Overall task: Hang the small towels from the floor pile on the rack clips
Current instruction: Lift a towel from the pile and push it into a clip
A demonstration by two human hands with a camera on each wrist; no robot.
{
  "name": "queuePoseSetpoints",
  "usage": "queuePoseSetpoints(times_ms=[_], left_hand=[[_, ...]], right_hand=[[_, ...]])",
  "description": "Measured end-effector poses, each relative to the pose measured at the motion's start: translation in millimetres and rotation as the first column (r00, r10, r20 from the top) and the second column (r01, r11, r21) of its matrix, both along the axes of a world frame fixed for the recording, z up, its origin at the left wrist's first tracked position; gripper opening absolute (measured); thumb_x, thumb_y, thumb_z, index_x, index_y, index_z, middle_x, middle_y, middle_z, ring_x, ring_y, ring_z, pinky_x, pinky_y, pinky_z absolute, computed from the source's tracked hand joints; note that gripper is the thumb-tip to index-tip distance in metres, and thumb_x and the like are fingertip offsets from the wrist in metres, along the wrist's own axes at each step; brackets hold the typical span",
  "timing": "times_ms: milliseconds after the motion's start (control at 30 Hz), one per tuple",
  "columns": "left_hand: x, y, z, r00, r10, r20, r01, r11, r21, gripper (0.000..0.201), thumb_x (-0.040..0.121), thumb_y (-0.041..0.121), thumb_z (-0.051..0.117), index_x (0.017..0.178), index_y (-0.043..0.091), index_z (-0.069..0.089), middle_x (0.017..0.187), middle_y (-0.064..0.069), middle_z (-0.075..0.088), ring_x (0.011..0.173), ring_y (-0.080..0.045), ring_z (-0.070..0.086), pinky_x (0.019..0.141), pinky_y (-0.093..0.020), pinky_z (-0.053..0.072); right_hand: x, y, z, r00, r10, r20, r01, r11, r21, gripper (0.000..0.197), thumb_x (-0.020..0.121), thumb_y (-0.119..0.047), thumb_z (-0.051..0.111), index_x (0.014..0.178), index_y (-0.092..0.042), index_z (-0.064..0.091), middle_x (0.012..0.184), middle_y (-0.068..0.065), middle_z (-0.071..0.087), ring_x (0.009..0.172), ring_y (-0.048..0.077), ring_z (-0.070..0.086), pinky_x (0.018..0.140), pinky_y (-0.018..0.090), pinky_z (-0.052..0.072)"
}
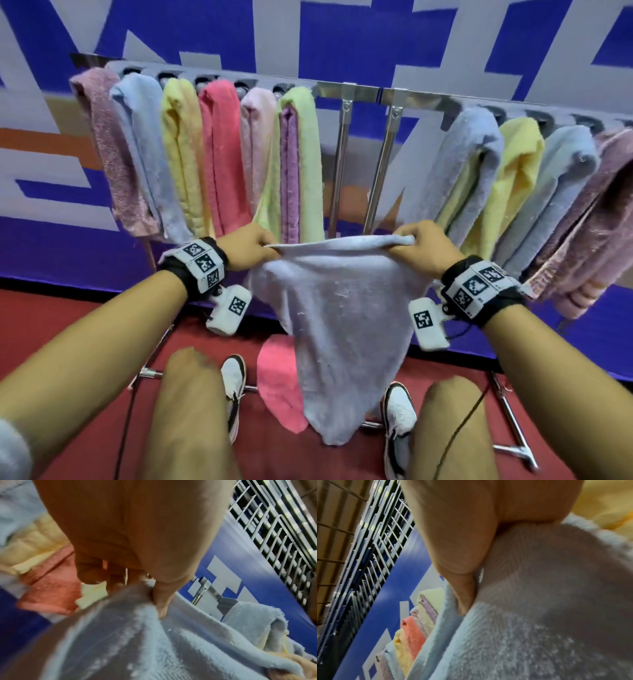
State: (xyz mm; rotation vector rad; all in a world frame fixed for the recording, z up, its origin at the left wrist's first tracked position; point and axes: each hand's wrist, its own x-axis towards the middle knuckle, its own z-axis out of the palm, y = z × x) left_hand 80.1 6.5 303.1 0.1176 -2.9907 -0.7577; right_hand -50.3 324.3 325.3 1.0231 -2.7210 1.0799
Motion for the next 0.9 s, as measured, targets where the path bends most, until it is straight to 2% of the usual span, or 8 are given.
queuePoseSetpoints(times_ms=[133, 233, 300, 500, 600, 667, 800, 900], left_hand=[[-3, 0, -48, 0.994, 0.098, -0.057, -0.087, 0.981, 0.172, 0.029, 0.096, 0.016, 0.060, 0.070, 0.003, 0.061, 0.063, 0.000, 0.051, 0.057, -0.008, 0.044, 0.057, -0.026, 0.035], [-6, -3, -91, 0.955, 0.274, -0.110, -0.202, 0.879, 0.432, 0.021, 0.096, 0.007, 0.056, 0.078, 0.002, 0.065, 0.066, 0.004, 0.054, 0.054, 0.004, 0.046, 0.060, -0.016, 0.039], [-5, -5, -124, 0.930, 0.351, -0.107, -0.248, 0.816, 0.522, 0.023, 0.096, 0.006, 0.055, 0.074, 0.006, 0.061, 0.068, 0.001, 0.054, 0.058, -0.001, 0.045, 0.065, -0.025, 0.040], [-6, -6, -182, 0.921, 0.379, -0.090, -0.309, 0.852, 0.424, 0.034, 0.091, 0.025, 0.065, 0.069, -0.001, 0.061, 0.065, -0.005, 0.054, 0.064, -0.017, 0.043, 0.061, -0.031, 0.036], [-10, -5, -196, 0.865, 0.495, -0.086, -0.397, 0.778, 0.488, 0.033, 0.082, 0.020, 0.079, 0.067, -0.003, 0.061, 0.058, -0.001, 0.052, 0.055, -0.012, 0.039, 0.050, -0.017, 0.033], [-10, -2, -207, 0.903, 0.429, 0.021, -0.382, 0.779, 0.497, 0.028, 0.075, 0.016, 0.084, 0.066, 0.003, 0.061, 0.049, 0.008, 0.050, 0.046, -0.003, 0.037, 0.045, -0.014, 0.031], [-7, -12, -227, 0.958, 0.196, 0.207, -0.259, 0.903, 0.344, 0.022, 0.076, 0.015, 0.084, 0.065, 0.014, 0.065, 0.049, 0.014, 0.054, 0.045, 0.005, 0.041, 0.054, -0.020, 0.037], [-5, -17, -233, 0.963, 0.182, 0.200, -0.244, 0.901, 0.358, 0.016, 0.083, 0.007, 0.075, 0.071, 0.012, 0.066, 0.057, 0.012, 0.056, 0.047, 0.008, 0.045, 0.056, -0.014, 0.038]], right_hand=[[-4, -1, -40, 0.987, -0.040, 0.154, 0.042, 0.999, -0.012, 0.031, 0.083, -0.025, 0.075, 0.063, -0.011, 0.056, 0.057, -0.001, 0.049, 0.055, 0.010, 0.042, 0.055, 0.028, 0.034], [-8, -4, -79, 0.972, -0.061, 0.227, 0.071, 0.997, -0.040, 0.023, 0.085, -0.019, 0.070, 0.072, -0.009, 0.054, 0.066, 0.004, 0.046, 0.064, 0.015, 0.042, 0.057, 0.031, 0.032], [-6, -6, -108, 0.975, -0.077, 0.207, 0.088, 0.995, -0.041, 0.028, 0.085, -0.024, 0.071, 0.072, -0.011, 0.050, 0.067, 0.002, 0.042, 0.064, 0.014, 0.039, 0.059, 0.033, 0.032], [-9, -7, -174, 0.959, -0.198, 0.203, 0.228, 0.964, -0.139, 0.037, 0.084, -0.034, 0.071, 0.078, -0.004, 0.051, 0.072, 0.007, 0.054, 0.069, 0.022, 0.049, 0.068, 0.039, 0.040], [-7, -9, -196, 0.932, -0.184, 0.312, 0.265, 0.934, -0.241, 0.038, 0.086, -0.030, 0.071, 0.081, 0.005, 0.057, 0.073, 0.013, 0.056, 0.067, 0.014, 0.045, 0.062, 0.025, 0.041], [-9, -4, -213, 0.909, -0.209, 0.360, 0.309, 0.918, -0.249, 0.034, 0.089, -0.018, 0.069, 0.077, 0.010, 0.053, 0.070, 0.011, 0.049, 0.066, 0.014, 0.039, 0.055, 0.019, 0.035], [-12, 6, -246, 0.893, -0.282, 0.351, 0.368, 0.906, -0.208, 0.036, 0.089, -0.017, 0.068, 0.067, -0.009, 0.041, 0.065, 0.002, 0.036, 0.061, 0.014, 0.032, 0.057, 0.030, 0.032], [-13, 1, -254, 0.889, -0.309, 0.338, 0.393, 0.894, -0.214, 0.039, 0.090, -0.018, 0.065, 0.067, -0.018, 0.034, 0.065, -0.003, 0.033, 0.059, 0.011, 0.029, 0.056, 0.025, 0.030]])
